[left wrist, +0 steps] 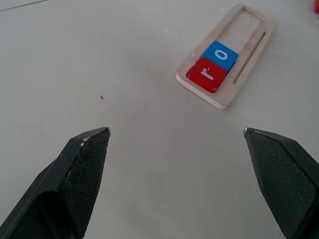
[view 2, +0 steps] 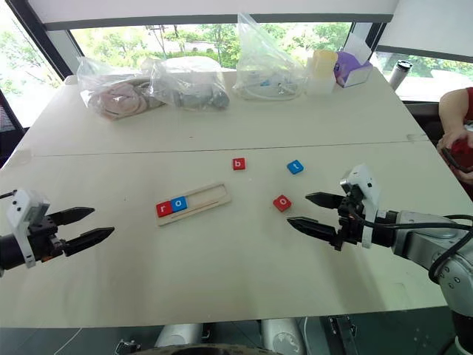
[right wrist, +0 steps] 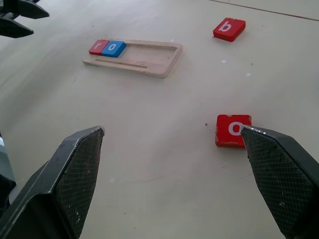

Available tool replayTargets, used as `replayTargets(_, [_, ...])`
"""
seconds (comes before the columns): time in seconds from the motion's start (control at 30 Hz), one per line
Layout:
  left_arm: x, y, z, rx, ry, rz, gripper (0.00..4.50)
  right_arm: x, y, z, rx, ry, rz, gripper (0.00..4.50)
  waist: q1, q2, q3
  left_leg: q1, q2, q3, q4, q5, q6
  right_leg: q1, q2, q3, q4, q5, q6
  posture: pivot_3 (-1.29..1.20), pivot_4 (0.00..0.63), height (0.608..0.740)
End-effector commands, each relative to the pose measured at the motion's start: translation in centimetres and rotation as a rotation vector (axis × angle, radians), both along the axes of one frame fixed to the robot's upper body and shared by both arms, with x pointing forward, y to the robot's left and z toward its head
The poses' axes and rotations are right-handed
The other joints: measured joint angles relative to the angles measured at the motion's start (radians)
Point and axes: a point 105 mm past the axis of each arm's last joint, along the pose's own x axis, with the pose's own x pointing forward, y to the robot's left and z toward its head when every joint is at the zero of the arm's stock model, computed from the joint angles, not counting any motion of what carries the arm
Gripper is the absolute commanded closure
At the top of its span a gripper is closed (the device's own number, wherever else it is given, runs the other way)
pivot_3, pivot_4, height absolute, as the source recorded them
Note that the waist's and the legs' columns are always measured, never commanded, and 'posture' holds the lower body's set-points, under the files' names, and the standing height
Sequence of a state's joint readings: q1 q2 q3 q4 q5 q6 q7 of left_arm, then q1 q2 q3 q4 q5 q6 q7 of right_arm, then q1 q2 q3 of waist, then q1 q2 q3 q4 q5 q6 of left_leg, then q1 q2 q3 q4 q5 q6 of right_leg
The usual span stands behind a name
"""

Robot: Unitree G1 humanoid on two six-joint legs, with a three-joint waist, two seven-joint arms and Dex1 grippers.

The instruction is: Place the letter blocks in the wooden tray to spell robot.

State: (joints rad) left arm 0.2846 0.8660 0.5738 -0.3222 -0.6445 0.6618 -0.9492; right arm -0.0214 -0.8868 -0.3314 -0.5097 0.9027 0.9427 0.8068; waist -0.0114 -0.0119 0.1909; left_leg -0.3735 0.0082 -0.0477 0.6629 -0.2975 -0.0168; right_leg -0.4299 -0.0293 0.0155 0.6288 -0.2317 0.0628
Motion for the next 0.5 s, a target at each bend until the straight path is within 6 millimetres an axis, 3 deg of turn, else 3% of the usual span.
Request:
replayTargets(0.03, [-0.1,0.45,0.91,0.027,-0.043,0.013,0.02,0.28,0.08,0.89,-0.016,-0.052,0.021,0.0,0.0,0.0,0.0,0.0,0.0,0.0,0.0,0.0,0.0,0.0,0.0,0.0,0.0,0.0,0.0,0.0,0.15,0.74])
replayTargets(0.5, [0.68,0.65,1.31,0.095,-0.081,-0.012,0.02,0.93,0.5,0.47,-0.024,-0.067,0.04,0.0,0.0,0.0,0.0,0.0,0.001,0.005,0.0,0.0,0.0,-0.001,0.0,0.0,0.0,0.0,0.0,0.0,0.15,0.74])
